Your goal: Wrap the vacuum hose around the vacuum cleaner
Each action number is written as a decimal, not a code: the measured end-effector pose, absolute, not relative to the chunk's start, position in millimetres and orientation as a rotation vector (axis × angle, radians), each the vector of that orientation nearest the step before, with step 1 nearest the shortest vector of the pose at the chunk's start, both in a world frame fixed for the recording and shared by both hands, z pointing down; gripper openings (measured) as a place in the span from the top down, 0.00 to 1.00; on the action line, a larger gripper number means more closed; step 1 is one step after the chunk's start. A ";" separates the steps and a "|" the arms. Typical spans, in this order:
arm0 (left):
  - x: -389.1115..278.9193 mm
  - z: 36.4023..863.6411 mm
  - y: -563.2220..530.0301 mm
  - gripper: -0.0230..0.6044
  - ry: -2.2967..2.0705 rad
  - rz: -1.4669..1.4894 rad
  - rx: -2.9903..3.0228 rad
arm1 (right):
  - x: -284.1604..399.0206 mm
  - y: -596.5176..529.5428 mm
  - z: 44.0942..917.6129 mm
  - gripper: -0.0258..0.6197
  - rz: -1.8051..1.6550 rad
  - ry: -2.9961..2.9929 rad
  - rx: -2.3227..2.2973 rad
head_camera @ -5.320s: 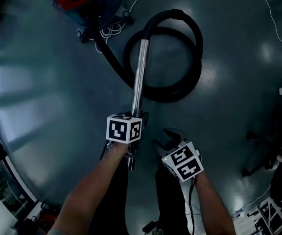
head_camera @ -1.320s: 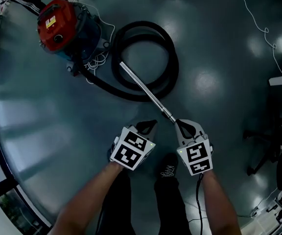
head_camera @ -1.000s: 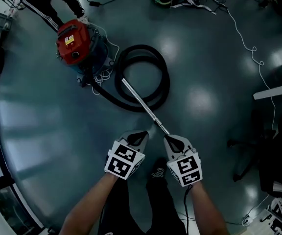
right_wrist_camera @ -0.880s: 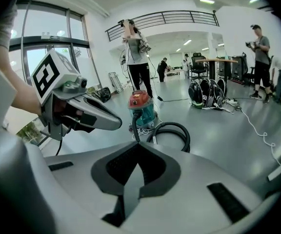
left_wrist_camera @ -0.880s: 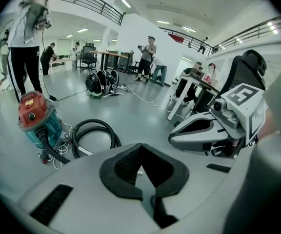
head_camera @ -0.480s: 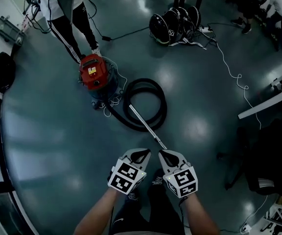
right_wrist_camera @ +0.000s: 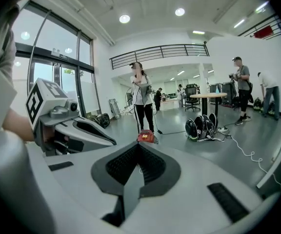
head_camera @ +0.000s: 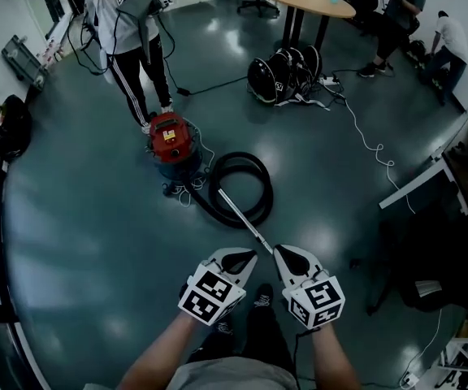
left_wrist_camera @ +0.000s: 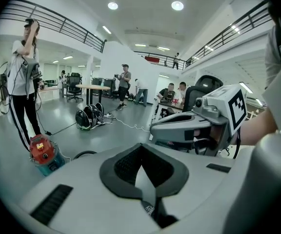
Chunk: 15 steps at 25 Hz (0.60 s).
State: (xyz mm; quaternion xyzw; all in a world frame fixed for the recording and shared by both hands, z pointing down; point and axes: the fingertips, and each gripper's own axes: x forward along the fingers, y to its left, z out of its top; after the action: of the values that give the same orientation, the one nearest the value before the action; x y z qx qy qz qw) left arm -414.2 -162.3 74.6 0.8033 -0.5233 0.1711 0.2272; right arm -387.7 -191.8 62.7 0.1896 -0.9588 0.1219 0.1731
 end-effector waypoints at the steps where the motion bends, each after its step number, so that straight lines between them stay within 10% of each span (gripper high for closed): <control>1: -412.9 62.4 -156.3 0.95 -1.451 0.455 2.231 | -386.8 -185.9 50.1 0.96 0.329 -2.734 0.551; 15: -380.7 -37.4 -87.4 0.95 -1.488 0.333 2.384 | -362.7 -110.7 -63.4 0.96 0.171 -2.895 0.666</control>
State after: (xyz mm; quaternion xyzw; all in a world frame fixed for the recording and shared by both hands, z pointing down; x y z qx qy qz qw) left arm -380.7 -87.4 -37.4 0.8323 -0.5193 0.1162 0.1554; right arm -362.7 -110.7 -63.4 0.2230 -0.9696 0.0574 0.0830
